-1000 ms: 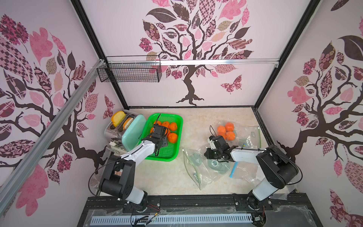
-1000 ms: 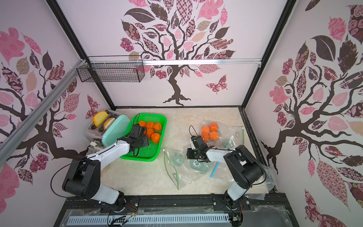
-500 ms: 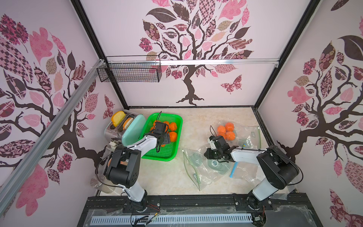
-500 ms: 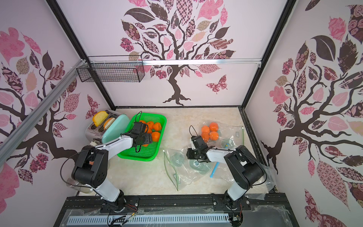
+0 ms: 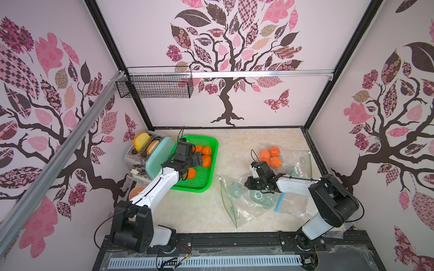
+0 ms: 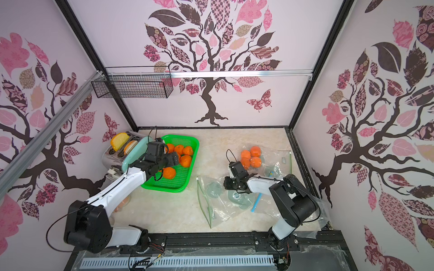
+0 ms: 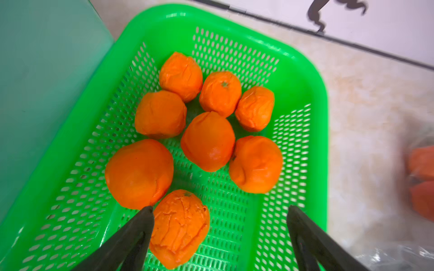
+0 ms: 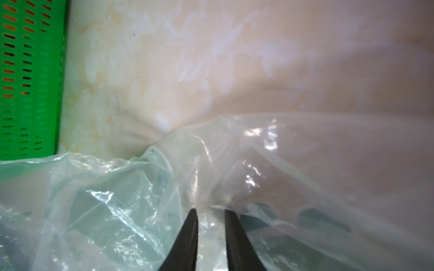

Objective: Open the zip-top bag and take out the orange
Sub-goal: Place the orange in the basket, then pick up the zipper food storage bag at the center of the board.

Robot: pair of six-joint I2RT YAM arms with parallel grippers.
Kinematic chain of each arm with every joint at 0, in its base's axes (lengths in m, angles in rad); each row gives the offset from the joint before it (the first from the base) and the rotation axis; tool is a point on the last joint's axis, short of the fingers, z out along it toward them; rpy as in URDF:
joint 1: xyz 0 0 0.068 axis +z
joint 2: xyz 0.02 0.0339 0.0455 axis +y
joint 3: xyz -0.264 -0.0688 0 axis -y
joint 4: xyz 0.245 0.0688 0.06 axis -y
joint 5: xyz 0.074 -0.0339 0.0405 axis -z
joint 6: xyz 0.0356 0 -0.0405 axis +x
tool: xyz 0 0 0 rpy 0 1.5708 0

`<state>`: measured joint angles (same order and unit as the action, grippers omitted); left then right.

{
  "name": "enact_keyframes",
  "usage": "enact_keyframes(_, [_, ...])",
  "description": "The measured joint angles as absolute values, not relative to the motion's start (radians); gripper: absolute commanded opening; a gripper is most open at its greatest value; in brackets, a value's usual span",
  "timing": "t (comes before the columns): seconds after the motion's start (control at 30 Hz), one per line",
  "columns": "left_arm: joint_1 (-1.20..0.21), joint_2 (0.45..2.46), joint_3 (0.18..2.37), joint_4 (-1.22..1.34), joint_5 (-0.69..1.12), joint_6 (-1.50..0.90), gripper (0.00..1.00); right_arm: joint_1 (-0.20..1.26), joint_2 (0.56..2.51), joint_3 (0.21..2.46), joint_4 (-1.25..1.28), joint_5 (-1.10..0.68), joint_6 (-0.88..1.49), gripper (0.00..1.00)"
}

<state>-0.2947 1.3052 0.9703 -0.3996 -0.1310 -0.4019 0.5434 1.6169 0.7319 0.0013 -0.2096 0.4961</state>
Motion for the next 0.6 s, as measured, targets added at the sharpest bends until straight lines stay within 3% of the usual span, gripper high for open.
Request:
enact_keyframes(0.1, [-0.326, 1.184, 0.942, -0.407, -0.099, -0.419, 0.9, 0.542, 1.617, 0.765, -0.032, -0.195, 0.489, 0.29])
enact_keyframes(0.2, [-0.343, 1.056, 0.89, -0.407, -0.04, -0.443, 0.89, 0.541, 1.61, 0.816, -0.06, -0.172, 0.47, 0.48])
enact_keyframes(0.33, [-0.348, 0.9, 0.801, -0.422, 0.055, -0.479, 0.89, 0.539, 1.551, 0.899, -0.113, -0.125, 0.429, 0.62])
enact_keyframes(0.6, [-0.395, 0.662, 0.667, -0.485, 0.212, -0.536, 0.84, 0.493, 1.361, 0.999, -0.207, 0.01, 0.403, 0.65])
